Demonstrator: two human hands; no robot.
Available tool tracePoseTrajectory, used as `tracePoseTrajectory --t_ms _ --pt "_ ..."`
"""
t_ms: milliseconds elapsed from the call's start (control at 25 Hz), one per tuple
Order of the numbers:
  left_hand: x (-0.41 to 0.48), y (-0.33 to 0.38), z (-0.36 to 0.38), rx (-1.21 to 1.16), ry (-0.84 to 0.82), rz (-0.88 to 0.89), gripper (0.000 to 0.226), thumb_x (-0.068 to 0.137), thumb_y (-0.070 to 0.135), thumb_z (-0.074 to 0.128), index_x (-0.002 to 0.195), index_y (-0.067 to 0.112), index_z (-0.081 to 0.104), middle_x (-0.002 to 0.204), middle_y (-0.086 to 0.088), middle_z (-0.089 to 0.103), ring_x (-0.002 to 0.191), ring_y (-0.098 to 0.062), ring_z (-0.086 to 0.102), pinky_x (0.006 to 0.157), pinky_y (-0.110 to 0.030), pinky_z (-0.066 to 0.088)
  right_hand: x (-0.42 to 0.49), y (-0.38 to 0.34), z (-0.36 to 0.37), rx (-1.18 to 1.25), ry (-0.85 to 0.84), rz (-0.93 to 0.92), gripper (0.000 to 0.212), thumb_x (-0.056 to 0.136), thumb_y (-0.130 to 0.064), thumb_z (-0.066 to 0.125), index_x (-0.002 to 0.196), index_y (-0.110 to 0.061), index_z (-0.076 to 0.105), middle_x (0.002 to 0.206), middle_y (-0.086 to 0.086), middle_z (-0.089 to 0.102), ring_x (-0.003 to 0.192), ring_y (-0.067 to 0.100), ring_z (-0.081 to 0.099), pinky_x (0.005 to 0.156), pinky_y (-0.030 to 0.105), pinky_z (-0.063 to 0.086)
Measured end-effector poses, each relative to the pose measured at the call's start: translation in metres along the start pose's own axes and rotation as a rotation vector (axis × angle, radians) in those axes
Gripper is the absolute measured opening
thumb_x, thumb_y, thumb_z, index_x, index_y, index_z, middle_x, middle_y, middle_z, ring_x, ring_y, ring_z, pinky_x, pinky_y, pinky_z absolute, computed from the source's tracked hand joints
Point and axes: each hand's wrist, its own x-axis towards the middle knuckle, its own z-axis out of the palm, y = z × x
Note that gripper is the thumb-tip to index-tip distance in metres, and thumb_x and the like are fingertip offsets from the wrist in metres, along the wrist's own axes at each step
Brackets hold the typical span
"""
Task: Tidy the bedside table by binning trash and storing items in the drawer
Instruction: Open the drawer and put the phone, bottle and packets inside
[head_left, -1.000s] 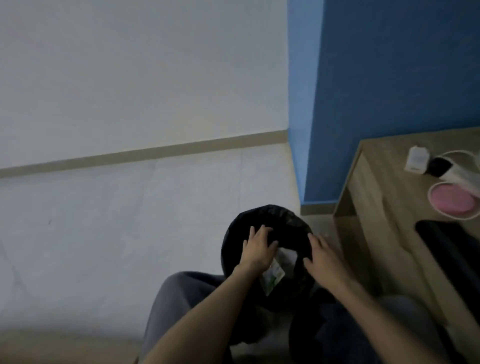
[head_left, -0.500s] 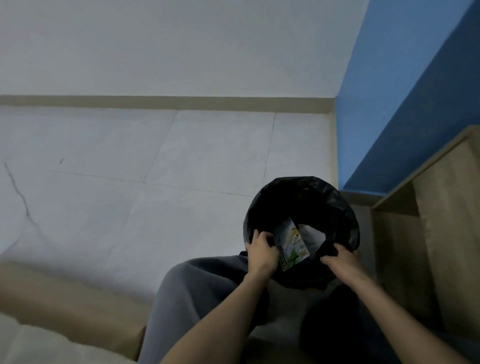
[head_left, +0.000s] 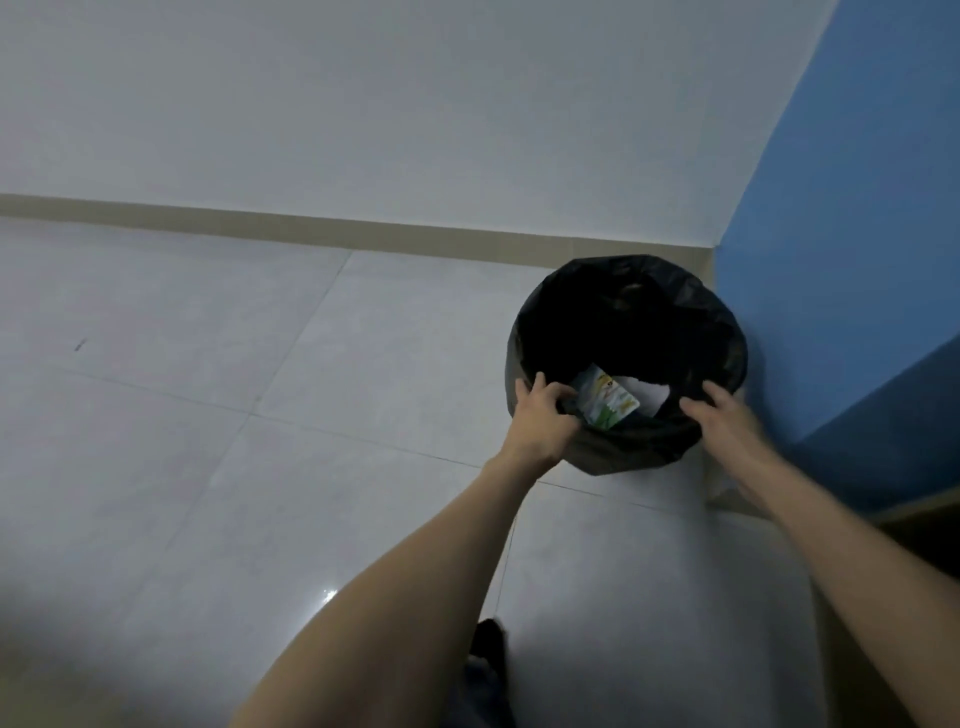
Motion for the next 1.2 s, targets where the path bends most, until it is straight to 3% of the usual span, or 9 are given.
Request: tracePoseTrajectory --t_ms 120,240,320,440,520,640,760,960,1200 --pt "-0.015 0.01 -0.001 0.014 0.024 0.047 0.044 0.079 0.007 0.047 0.121 0.014 0.056 0.146 -0.018 0.036 0.14 -0.035 0.022 0.112 -0.043 0.03 -0.022 -0.017 -0.008 -0.125 -0.05 -0.1 0.057 0.091 -0.022 0.052 0.142 -0.011 0.031 0.156 0.007 0.015 0.141 0.024 0.02 0.113 0.032 0.017" --pt "-0.053 0.031 0.003 -0.004 0.023 0.107 0.039 0.078 0.015 0.048 0.116 0.015 0.057 0.125 -0.012 0.049 0.119 -0.029 0.045 0.095 -0.032 0.04 -0.073 -0.037 -0.032 -0.192 -0.087 -0.16 0.058 0.09 -0.022 0.053 0.143 -0.015 0.03 0.156 0.006 0.017 0.142 0.023 0.02 0.113 0.032 0.017" --pt "-0.088 0.055 0.008 -0.028 0.009 0.159 0.039 0.078 0.008 0.05 0.116 0.015 0.058 0.12 -0.011 0.053 0.11 -0.029 0.053 0.091 -0.031 0.042 -0.119 -0.043 -0.062 -0.271 -0.059 -0.201 0.058 0.09 -0.024 0.053 0.143 -0.018 0.03 0.156 0.005 0.019 0.142 0.023 0.021 0.113 0.033 0.019" --pt "-0.142 0.106 0.029 -0.048 -0.07 0.265 0.047 0.075 -0.001 0.049 0.118 0.013 0.058 0.124 -0.011 0.059 0.116 -0.028 0.054 0.099 -0.033 0.043 -0.189 -0.044 -0.115 -0.544 0.011 -0.319 0.059 0.091 -0.021 0.05 0.144 -0.017 0.027 0.157 0.006 0.014 0.144 0.021 0.015 0.115 0.034 0.017" --pt "-0.186 0.145 0.052 -0.056 -0.147 0.339 0.046 0.077 -0.001 0.051 0.12 0.014 0.056 0.127 -0.011 0.058 0.118 -0.029 0.054 0.096 -0.03 0.042 -0.234 -0.035 -0.155 -0.649 0.061 -0.365 0.059 0.089 -0.017 0.049 0.144 -0.015 0.027 0.157 0.007 0.013 0.144 0.022 0.013 0.116 0.035 0.02" --pt "-0.242 0.183 0.095 -0.055 -0.271 0.456 0.043 0.082 0.004 0.054 0.123 0.014 0.055 0.127 -0.011 0.059 0.118 -0.025 0.053 0.085 -0.02 0.037 -0.284 -0.014 -0.211 -0.673 0.174 -0.36 0.058 0.085 -0.014 0.052 0.14 -0.012 0.034 0.154 0.009 0.022 0.142 0.024 0.022 0.114 0.034 0.025" --pt "-0.276 0.213 0.135 0.009 -0.373 0.503 0.046 0.082 0.003 0.051 0.126 0.018 0.052 0.121 -0.017 0.061 0.11 -0.032 0.057 0.08 -0.027 0.043 -0.322 0.012 -0.272 -0.644 0.353 -0.286 0.055 0.083 -0.012 0.056 0.135 -0.008 0.041 0.148 0.012 0.035 0.137 0.027 0.031 0.112 0.037 0.028" --pt "-0.3 0.246 0.181 0.093 -0.466 0.619 0.049 0.08 0.005 0.053 0.128 0.016 0.05 0.131 -0.011 0.055 0.122 -0.027 0.051 0.1 -0.032 0.043 -0.352 0.057 -0.346 -0.559 0.577 -0.161 0.05 0.078 -0.008 0.062 0.126 -0.008 0.051 0.133 0.018 0.051 0.122 0.034 0.049 0.103 0.042 0.039" --pt "-0.308 0.247 0.236 0.425 -0.574 0.756 0.062 0.084 0.033 0.059 0.141 0.021 0.037 0.154 -0.009 0.028 0.138 -0.03 0.027 0.116 -0.039 0.025 -0.36 0.104 -0.363 -0.545 0.437 0.091 0.064 0.083 -0.032 0.059 0.139 -0.016 0.034 0.137 0.009 0.048 0.12 0.023 0.048 0.1 0.034 0.039"
